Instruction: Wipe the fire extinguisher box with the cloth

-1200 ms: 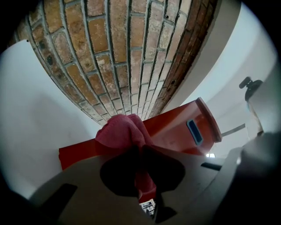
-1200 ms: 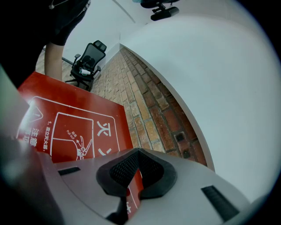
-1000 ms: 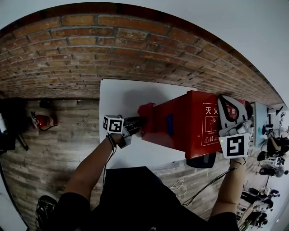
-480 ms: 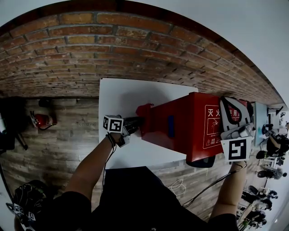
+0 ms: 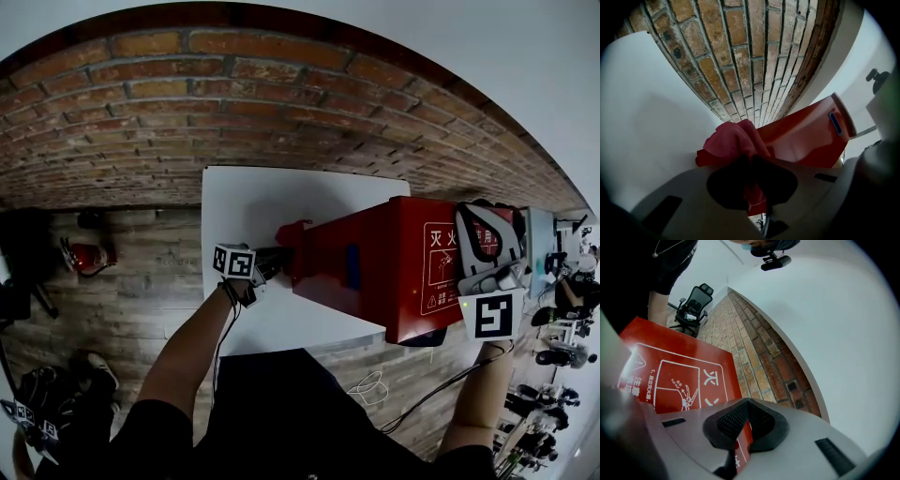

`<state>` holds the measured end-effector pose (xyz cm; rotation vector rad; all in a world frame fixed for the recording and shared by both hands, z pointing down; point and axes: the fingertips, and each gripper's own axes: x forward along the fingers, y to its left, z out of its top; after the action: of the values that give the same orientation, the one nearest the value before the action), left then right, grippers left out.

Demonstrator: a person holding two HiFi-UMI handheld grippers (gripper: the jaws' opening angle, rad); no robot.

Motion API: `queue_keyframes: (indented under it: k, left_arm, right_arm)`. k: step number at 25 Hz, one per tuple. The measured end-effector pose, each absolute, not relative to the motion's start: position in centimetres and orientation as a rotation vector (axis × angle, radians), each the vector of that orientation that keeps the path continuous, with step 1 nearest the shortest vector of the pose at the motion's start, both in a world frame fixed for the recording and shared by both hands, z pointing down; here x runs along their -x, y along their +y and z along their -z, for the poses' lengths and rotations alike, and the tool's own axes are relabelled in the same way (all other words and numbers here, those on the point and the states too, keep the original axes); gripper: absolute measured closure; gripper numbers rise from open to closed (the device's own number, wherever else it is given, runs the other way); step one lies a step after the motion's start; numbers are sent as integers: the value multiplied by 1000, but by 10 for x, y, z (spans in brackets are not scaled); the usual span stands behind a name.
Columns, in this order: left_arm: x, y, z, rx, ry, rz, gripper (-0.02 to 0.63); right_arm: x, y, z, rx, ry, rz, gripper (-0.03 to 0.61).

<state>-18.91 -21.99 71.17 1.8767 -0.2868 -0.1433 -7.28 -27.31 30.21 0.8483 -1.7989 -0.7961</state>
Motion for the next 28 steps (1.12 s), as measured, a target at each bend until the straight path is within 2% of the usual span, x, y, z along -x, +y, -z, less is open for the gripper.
queue_keyframes:
  k: [13, 28]
  left_arm:
    - [187, -224, -750, -1841, -364, 81, 551]
    - [185, -220, -795, -1821, -506, -133, 551]
  right_arm:
    - [70, -273, -303, -856, -1792, 783, 558]
    - [69, -273, -304, -855, -1785, 778, 558]
